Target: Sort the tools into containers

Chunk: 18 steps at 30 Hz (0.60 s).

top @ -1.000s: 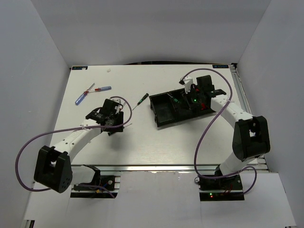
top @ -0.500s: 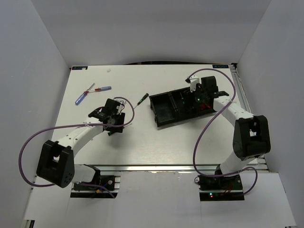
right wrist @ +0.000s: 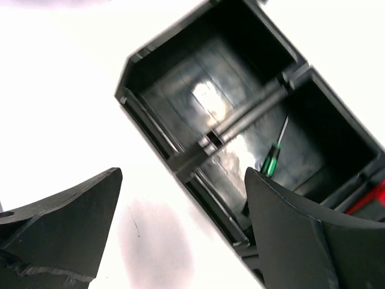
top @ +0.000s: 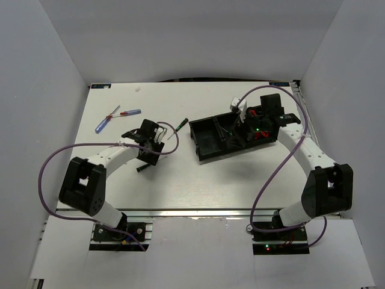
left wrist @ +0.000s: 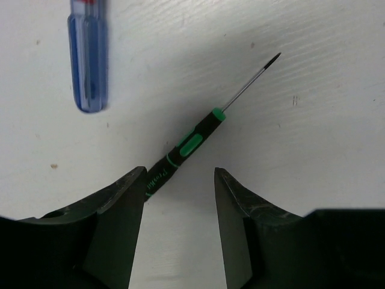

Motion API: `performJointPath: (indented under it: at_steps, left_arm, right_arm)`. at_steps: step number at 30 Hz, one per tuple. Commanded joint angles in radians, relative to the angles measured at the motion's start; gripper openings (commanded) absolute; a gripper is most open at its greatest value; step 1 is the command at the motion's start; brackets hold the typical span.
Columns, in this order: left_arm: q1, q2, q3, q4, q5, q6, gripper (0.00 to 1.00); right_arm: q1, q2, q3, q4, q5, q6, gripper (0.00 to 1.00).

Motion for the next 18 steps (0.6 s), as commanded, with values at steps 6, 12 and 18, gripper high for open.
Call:
performJointPath:
  at_steps: [6,12,18]
  left_arm:
    - [0.004,0.104,0.069,-0.014,0.082,0.166,0.57]
    - [0.011,0.156,0.061,0.0,0.088,0.175,0.54]
    - [0.024,0.16,0.042,0.012,0.118,0.141,0.35]
  right_arm:
    - [0.0,-0.056,0.038,-0.066,-0.129,-0.128,0.89]
    - [0.0,-0.102,0.015,-0.035,-0.158,-0.146,0.89]
    - [0.0,-0.122,0.021,-0.024,-0.178,-0.149,0.89]
